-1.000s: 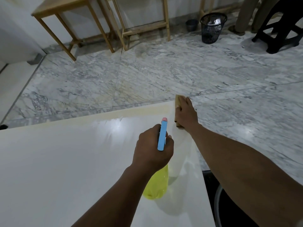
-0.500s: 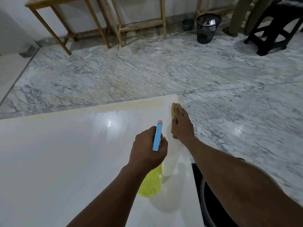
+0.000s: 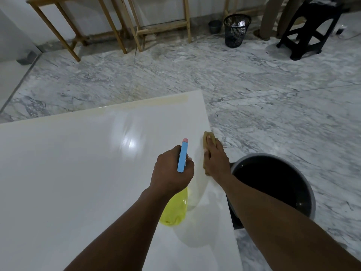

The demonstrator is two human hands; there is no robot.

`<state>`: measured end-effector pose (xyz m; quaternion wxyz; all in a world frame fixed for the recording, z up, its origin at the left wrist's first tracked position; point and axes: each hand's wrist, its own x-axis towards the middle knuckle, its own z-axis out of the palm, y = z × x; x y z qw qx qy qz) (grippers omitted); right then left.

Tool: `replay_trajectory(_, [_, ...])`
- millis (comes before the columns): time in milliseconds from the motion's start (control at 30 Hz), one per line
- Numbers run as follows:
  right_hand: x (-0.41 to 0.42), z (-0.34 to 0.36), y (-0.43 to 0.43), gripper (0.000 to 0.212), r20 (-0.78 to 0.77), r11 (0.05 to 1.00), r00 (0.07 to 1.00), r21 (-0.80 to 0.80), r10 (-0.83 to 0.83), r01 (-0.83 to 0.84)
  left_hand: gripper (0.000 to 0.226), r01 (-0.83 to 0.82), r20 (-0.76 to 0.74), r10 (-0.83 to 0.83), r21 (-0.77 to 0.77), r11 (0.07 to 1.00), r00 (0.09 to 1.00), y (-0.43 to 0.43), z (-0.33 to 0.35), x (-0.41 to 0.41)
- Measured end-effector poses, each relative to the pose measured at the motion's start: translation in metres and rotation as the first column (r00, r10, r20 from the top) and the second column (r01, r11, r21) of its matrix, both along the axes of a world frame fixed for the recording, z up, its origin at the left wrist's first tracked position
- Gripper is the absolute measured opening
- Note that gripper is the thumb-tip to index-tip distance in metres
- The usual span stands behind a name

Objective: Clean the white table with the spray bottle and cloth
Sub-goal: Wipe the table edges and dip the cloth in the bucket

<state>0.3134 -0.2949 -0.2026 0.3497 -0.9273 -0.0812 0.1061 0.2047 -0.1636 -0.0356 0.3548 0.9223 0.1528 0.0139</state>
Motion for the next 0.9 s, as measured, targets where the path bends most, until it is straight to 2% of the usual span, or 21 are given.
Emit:
replay_trajectory(100, [-0.046, 0.002, -0.018, 0.060, -0.027, 0.999, 1.000, 0.035, -0.006, 0.007, 0.018, -0.001, 0.022, 0.000, 0.014, 1.000, 1.000, -0.010, 0.007, -0.034])
replay_trajectory(367, [-0.181, 0.008, -0.070, 0.058, 0.022, 1.000, 1.000, 0.026, -0.003, 0.002, 0.017, -0.010, 0.050, 0.009, 0.032, 0.999, 0.999, -0.046, 0.024, -0.142])
replay_trajectory(567, [-0.274, 0.008, -0.108, 0.056, -0.001, 0.999, 1.000, 0.033, -0.003, 0.003, 0.018, 0.017, 0.025, -0.017, 0.018, 1.000, 1.000, -0.077, 0.028, -0.224])
replay_trajectory(800, [-0.345, 0.009, -0.136, 0.055, 0.019, 1.000, 1.000, 0.030, -0.008, 0.007, 0.017, 0.010, 0.051, -0.013, 0.056, 0.998, 0.999, -0.096, 0.028, -0.294])
replay_trajectory(900, [-0.369, 0.015, -0.149, 0.050, -0.058, 1.000, 0.998, 0.017, 0.001, 0.000, 0.017, -0.005, 0.046, 0.002, 0.064, 0.998, 0.999, -0.098, 0.034, -0.320])
